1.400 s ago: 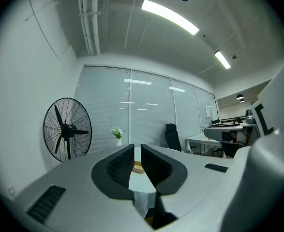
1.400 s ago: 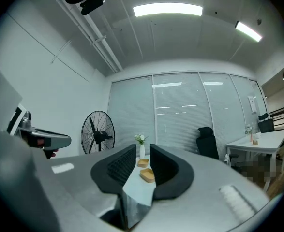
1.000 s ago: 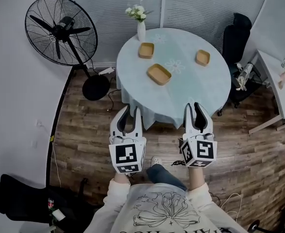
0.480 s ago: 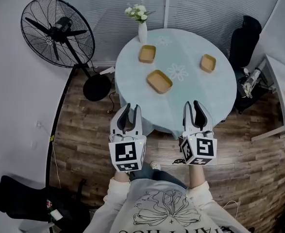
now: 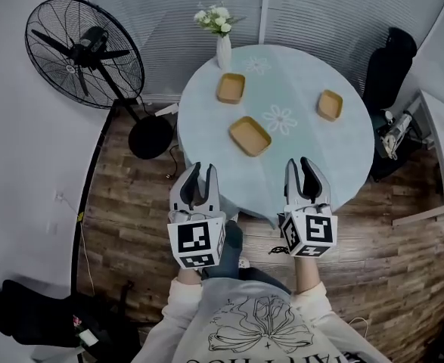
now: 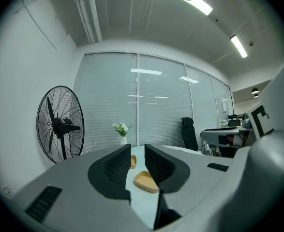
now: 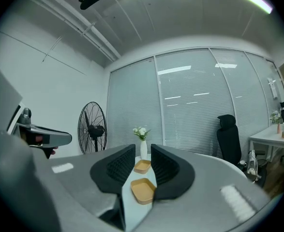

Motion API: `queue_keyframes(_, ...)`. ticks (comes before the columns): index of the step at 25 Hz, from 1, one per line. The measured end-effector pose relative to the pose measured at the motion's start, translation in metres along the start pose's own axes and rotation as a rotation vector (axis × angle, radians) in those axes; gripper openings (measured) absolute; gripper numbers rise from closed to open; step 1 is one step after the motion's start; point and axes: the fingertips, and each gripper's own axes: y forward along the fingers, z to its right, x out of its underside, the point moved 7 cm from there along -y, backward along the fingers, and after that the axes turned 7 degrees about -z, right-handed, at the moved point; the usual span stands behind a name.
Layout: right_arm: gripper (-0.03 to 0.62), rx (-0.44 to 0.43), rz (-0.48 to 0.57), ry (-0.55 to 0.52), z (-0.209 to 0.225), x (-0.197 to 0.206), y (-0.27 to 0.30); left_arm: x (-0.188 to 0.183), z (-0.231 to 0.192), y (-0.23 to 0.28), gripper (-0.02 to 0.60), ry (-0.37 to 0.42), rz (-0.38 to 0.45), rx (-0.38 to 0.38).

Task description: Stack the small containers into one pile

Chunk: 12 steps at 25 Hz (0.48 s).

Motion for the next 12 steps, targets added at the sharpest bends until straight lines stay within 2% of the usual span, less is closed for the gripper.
queue_keyframes(12,0.095,0.039,-0.013,0.018,0.017,-0.006,0.102,-0.020,-0.033,0.105,0.075,0.006,-0.008,0.045)
